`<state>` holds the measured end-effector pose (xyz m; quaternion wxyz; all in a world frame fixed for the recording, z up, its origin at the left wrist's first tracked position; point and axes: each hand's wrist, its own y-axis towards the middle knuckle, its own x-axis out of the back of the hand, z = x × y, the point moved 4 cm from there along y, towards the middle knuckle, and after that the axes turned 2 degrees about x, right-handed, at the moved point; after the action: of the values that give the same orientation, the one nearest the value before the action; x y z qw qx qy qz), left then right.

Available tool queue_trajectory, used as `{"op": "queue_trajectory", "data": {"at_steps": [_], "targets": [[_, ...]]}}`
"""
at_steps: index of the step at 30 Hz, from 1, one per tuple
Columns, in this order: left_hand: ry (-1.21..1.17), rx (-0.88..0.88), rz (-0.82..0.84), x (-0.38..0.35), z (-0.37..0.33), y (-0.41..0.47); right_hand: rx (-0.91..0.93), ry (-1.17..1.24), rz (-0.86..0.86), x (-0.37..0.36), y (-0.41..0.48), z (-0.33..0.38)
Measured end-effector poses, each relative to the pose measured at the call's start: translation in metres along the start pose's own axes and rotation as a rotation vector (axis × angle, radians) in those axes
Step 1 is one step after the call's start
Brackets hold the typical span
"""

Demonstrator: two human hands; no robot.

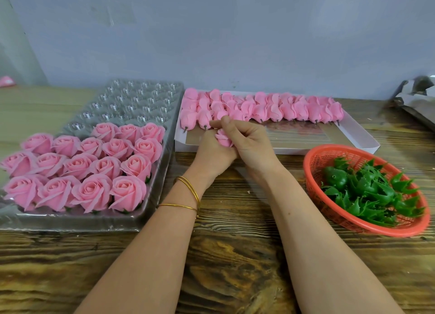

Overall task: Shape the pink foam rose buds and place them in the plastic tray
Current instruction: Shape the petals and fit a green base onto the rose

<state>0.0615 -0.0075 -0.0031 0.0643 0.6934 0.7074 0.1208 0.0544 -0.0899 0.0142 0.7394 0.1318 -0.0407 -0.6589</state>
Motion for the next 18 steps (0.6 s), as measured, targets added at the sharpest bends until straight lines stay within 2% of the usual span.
{"op": "queue_trajectory", "data": {"at_steps": [4, 9, 18], "targets": [[-0.051, 0.021, 0.011, -0.0014, 0.0013, 0.0, 0.003, -0.002, 0.028, 0.0002, -0.0006, 0.0002], [-0.002, 0.003, -0.008, -0.0025, 0.0051, 0.0014, 0.012, -0.004, 0.064, 0.0025, 0.0008, -0.0006], [-0.018, 0.048, -0.058, -0.0028, 0.0046, 0.0008, -0.004, -0.186, 0.088, -0.0013, -0.0033, 0.0]]}}
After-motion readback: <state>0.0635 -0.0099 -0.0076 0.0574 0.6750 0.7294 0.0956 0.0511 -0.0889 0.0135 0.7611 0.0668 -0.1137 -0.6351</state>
